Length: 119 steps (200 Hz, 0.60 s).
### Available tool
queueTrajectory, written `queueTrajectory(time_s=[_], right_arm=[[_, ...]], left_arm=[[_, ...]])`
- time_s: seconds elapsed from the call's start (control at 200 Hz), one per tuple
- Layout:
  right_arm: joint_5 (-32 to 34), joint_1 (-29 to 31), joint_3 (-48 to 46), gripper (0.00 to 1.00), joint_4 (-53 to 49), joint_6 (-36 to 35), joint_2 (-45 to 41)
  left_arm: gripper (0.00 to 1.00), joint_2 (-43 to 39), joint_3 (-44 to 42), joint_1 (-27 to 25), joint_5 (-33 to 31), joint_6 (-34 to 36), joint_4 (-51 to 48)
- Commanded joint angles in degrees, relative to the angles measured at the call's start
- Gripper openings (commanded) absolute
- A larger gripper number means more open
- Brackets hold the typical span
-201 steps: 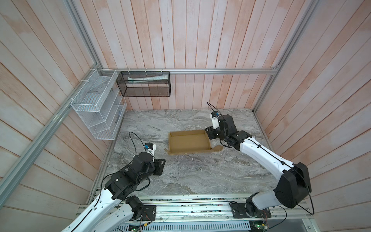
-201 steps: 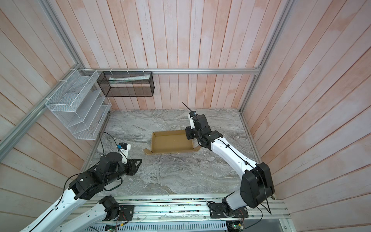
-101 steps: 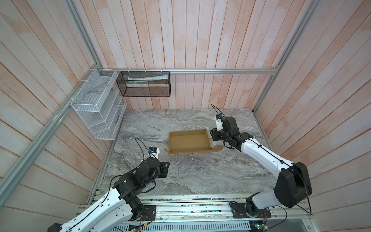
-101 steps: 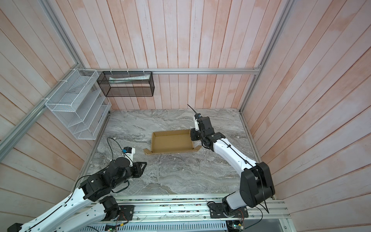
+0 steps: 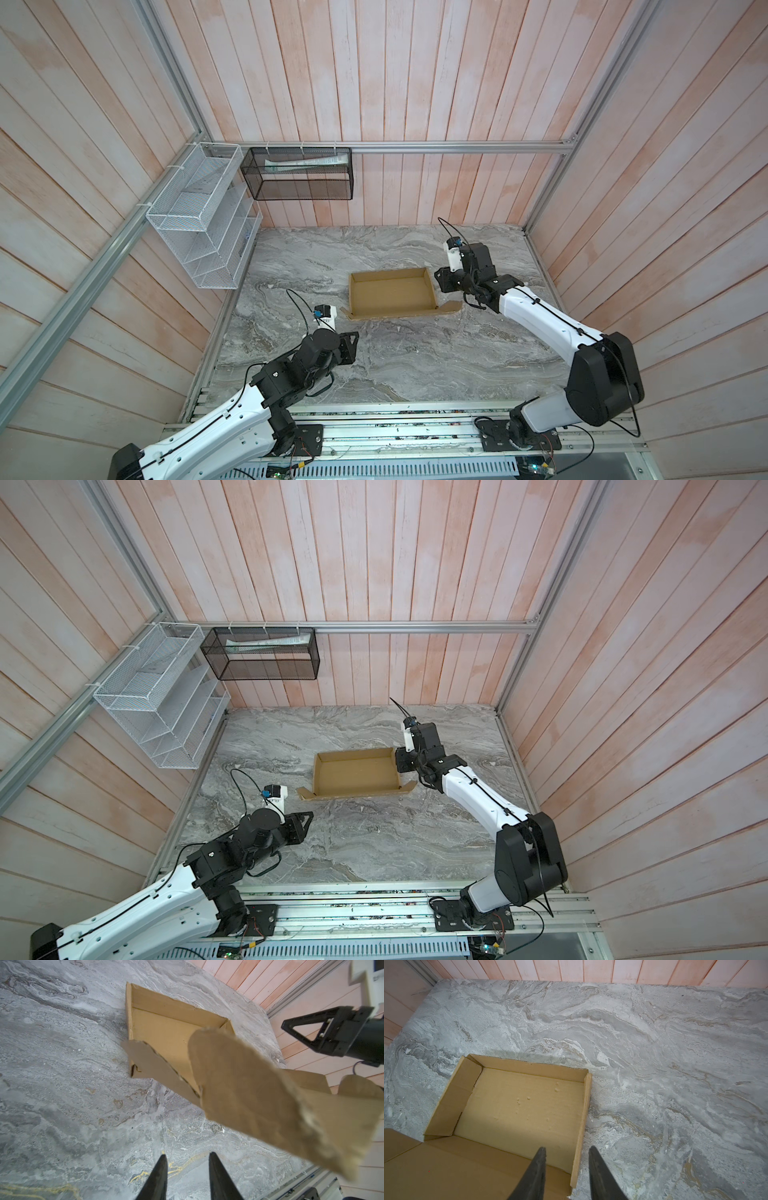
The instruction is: Fold the paper box
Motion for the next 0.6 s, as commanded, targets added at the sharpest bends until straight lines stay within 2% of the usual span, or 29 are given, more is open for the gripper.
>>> queueTrajectory(time_s=[0.0, 0.365, 0.59], right_arm=[[-2.25, -0.19, -0.33, 0.36, 0.45, -1.95, 1.32], [-4.9, -0.2, -2.79, 0.36, 0.75, -1.56, -0.11], [-4.17, -0.19, -5.67, 0.36, 2.15, -1.38, -2.03]], left_arm=[[0.36, 1.5, -1.3, -0.16, -1.12, 0.18, 6.11], [0.36, 6.07, -2.77, -0.16, -4.7, 0.45, 13.01], [0.36, 8.76, -3.5, -0.16, -6.23, 0.27, 16.13]])
